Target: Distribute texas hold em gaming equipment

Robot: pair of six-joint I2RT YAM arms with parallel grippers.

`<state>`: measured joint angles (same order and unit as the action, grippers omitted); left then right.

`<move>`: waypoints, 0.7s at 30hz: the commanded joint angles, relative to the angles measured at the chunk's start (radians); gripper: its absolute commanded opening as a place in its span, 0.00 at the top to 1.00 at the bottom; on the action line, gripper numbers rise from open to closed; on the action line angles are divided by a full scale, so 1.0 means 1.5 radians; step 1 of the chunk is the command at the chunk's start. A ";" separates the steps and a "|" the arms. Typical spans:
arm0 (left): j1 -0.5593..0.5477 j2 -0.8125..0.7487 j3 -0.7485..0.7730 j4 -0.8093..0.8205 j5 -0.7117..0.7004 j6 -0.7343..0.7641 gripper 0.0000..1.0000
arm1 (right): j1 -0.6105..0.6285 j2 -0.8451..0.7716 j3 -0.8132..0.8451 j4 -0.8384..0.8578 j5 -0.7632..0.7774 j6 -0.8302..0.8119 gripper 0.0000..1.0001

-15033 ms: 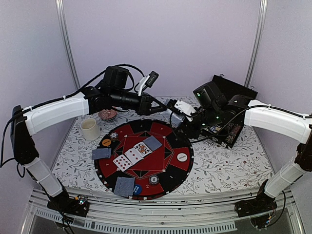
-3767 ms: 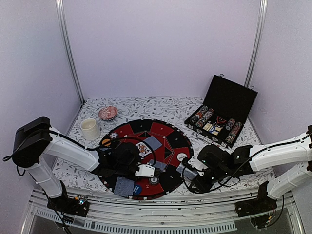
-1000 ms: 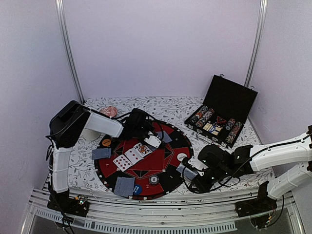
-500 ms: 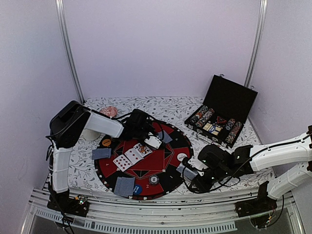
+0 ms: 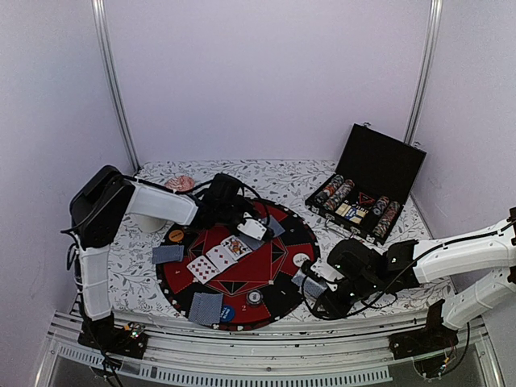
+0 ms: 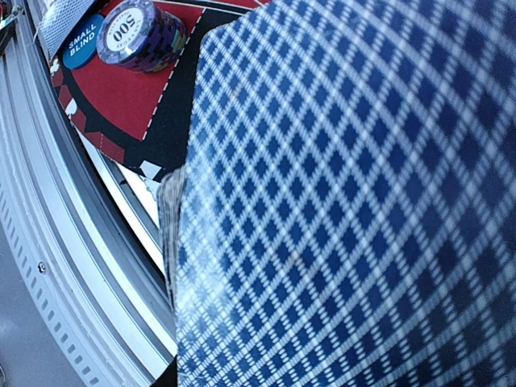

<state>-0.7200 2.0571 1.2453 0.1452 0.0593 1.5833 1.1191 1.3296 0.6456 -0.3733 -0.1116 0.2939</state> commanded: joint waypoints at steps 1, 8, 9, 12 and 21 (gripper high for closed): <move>-0.008 -0.045 -0.010 0.006 0.000 -0.035 0.68 | 0.004 -0.006 0.000 0.008 -0.006 -0.005 0.62; -0.026 -0.053 0.050 0.007 -0.039 -0.310 0.62 | 0.005 0.003 0.009 -0.003 -0.010 -0.001 0.62; -0.032 -0.074 0.051 0.009 -0.046 -0.345 0.60 | 0.005 0.012 0.013 -0.007 -0.016 0.005 0.62; -0.054 -0.111 0.046 0.009 -0.074 -0.452 0.56 | 0.006 0.038 0.019 -0.009 -0.032 0.022 0.63; -0.109 -0.206 0.021 -0.126 -0.072 -0.814 0.57 | 0.020 0.096 0.043 -0.030 0.001 0.055 0.63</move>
<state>-0.8532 1.7977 1.2881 0.1074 -0.0616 0.6872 1.1324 1.4399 0.6655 -0.3992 -0.1364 0.3447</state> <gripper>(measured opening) 0.455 0.366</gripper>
